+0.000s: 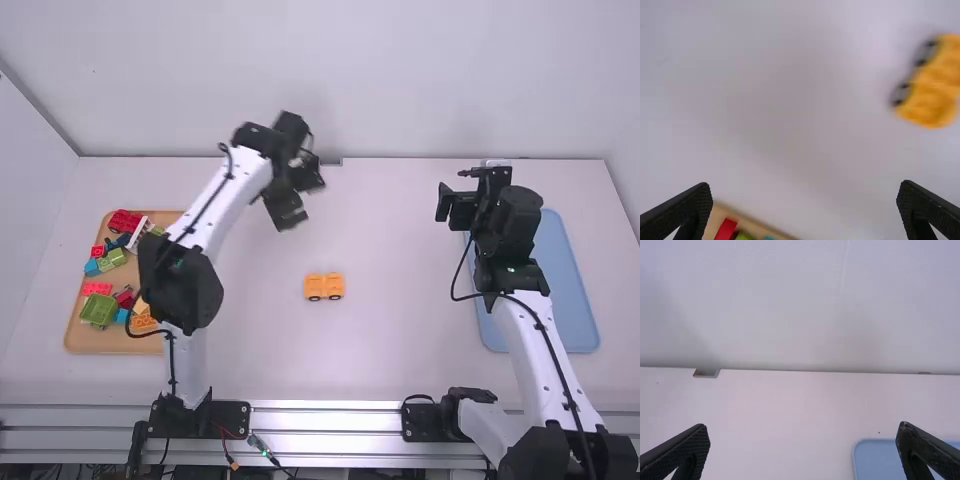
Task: Assemble lego blocks to make yellow taxi
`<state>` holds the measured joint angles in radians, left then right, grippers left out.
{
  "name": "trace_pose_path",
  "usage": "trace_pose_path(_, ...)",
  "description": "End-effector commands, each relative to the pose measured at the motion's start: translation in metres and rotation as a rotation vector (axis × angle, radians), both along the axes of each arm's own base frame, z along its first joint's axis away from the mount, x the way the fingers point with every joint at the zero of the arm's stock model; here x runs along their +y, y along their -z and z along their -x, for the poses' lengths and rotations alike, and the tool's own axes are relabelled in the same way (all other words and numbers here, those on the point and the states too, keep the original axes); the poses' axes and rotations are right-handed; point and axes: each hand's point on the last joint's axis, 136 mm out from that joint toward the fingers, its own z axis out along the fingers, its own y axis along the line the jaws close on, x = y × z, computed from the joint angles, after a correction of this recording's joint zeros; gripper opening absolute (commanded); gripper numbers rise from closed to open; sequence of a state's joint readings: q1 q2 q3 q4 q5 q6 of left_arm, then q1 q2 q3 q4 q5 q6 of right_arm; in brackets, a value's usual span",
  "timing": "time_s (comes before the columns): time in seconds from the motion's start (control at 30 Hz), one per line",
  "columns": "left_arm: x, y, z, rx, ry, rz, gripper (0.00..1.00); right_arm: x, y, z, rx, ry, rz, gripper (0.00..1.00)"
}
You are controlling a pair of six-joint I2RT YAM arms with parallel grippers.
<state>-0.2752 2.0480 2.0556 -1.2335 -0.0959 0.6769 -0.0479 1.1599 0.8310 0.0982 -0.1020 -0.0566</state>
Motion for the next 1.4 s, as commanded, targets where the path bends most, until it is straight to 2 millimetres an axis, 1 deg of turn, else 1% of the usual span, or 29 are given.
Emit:
trace_pose_path(0.0, 0.072, -0.027, -0.016, -0.086, -0.257, -0.017, 0.99, 0.002, -0.030, -0.001, -0.075, -0.007, 0.001, 0.99)
trace_pose_path(0.03, 0.095, -0.033, -0.020, -0.106, -0.339, 0.002, 0.99, 0.002, -0.032, -0.001, -0.082, -0.009, 0.001, 0.99)
trace_pose_path(0.07, 0.113, -0.036, -0.021, -0.111, -0.396, 0.022, 0.99, 0.003, -0.033, -0.001, -0.087, -0.010, 0.002, 0.99)
trace_pose_path(0.1, 0.141, -0.038, -0.017, -0.101, -0.477, 0.067, 0.99, 0.005, -0.035, -0.002, -0.095, -0.016, 0.002, 0.99)
trace_pose_path(0.13, 0.144, -0.038, -0.016, -0.097, -0.483, 0.074, 0.99, 0.005, -0.035, -0.002, -0.095, -0.017, 0.002, 0.99)
trace_pose_path(0.17, 0.153, -0.037, -0.013, -0.081, -0.490, 0.097, 0.99, 0.007, -0.036, -0.002, -0.097, -0.020, 0.002, 0.99)
trace_pose_path(0.2, 0.166, -0.034, -0.003, -0.038, -0.466, 0.150, 0.99, 0.008, -0.037, -0.002, -0.105, -0.023, 0.002, 0.99)
trace_pose_path(0.27, 0.181, -0.031, 0.010, 0.010, -0.457, 0.191, 0.99, 0.007, -0.039, -0.003, -0.111, -0.021, 0.003, 0.99)
trace_pose_path(0.3, 0.198, -0.027, 0.022, 0.043, -0.485, 0.184, 0.99, 0.007, -0.040, -0.003, -0.116, -0.021, 0.003, 0.99)
trace_pose_path(0.37, 0.222, -0.021, 0.036, 0.076, -0.549, 0.138, 0.99, 0.007, -0.041, -0.003, -0.120, -0.022, 0.002, 0.99)
trace_pose_path(0.4, 0.242, -0.015, 0.049, 0.106, -0.616, 0.076, 0.99, 0.009, -0.042, -0.003, -0.122, -0.026, 0.003, 0.99)
trace_pose_path(0.47, 0.265, -0.009, 0.059, 0.120, -0.663, -0.012, 0.99, 0.013, -0.041, -0.003, -0.121, -0.036, 0.002, 0.99)
trace_pose_path(0.53, 0.272, -0.003, 0.059, 0.119, -0.657, -0.029, 0.99, 0.016, -0.041, -0.003, -0.119, -0.043, 0.002, 0.99)
trace_pose_path(0.6, 0.279, 0.003, 0.067, 0.152, -0.624, -0.056, 0.99, 0.019, -0.041, -0.003, -0.119, -0.050, 0.001, 0.99)
trace_pose_path(0.63, 0.284, 0.006, 0.072, 0.167, -0.619, -0.071, 0.99, 0.020, -0.041, -0.003, -0.119, -0.053, 0.001, 0.99)
trace_pose_path(0.7, 0.304, 0.016, 0.094, 0.232, -0.617, -0.102, 0.99, 0.023, -0.041, -0.003, -0.119, -0.060, 0.002, 0.99)
trace_pose_path(0.73, 0.305, 0.017, 0.095, 0.238, -0.612, -0.101, 0.99, 0.023, -0.041, -0.003, -0.120, -0.060, 0.002, 0.99)
trace_pose_path(0.8, 0.318, 0.032, 0.113, 0.287, -0.577, -0.066, 0.99, 0.023, -0.041, -0.003, -0.120, -0.060, 0.002, 0.99)
trace_pose_path(0.83, 0.325, 0.043, 0.117, 0.286, -0.556, -0.031, 0.99, 0.021, -0.041, -0.003, -0.120, -0.053, 0.002, 0.99)
trace_pose_path(0.87, 0.326, 0.046, 0.118, 0.286, -0.548, -0.020, 0.99, 0.020, -0.041, -0.003, -0.120, -0.051, 0.002, 0.99)
trace_pose_path(0.9, 0.331, 0.059, 0.123, 0.278, -0.509, 0.038, 0.99, 0.018, -0.041, -0.003, -0.122, -0.046, 0.003, 0.99)
trace_pose_path(0.97, 0.348, 0.076, 0.130, 0.242, -0.537, 0.079, 0.99, 0.015, -0.043, -0.003, -0.128, -0.038, 0.003, 0.99)
trace_pose_path(1.0, 0.349, 0.076, 0.130, 0.238, -0.541, 0.080, 0.99, 0.014, -0.043, -0.003, -0.128, -0.038, 0.003, 0.99)
trace_pose_path(1.03, 0.358, 0.082, 0.132, 0.208, -0.573, 0.086, 0.99, 0.014, -0.045, -0.004, -0.135, -0.034, -0.004, 0.99)
trace_pose_path(1.07, 0.362, 0.083, 0.132, 0.193, -0.586, 0.083, 0.99, 0.015, -0.046, -0.004, -0.139, -0.037, -0.004, 0.99)
trace_pose_path(1.17, 0.366, 0.081, 0.124, 0.123, -0.627, 0.071, 0.99, 0.014, -0.047, -0.004, -0.145, -0.036, -0.005, 0.99)
trace_pose_path(1.27, 0.363, 0.081, 0.122, 0.105, -0.616, 0.044, 0.99, 0.015, -0.047, -0.004, -0.146, -0.036, -0.004, 0.99)
trace_pose_path(1.33, 0.362, 0.085, 0.121, 0.087, -0.626, -0.037, 0.99, 0.014, -0.049, -0.005, -0.154, -0.035, -0.003, 0.99)
trace_pose_path(1.37, 0.362, 0.085, 0.121, 0.085, -0.626, -0.041, 0.99, 0.014, -0.050, -0.005, -0.156, -0.036, -0.003, 0.99)
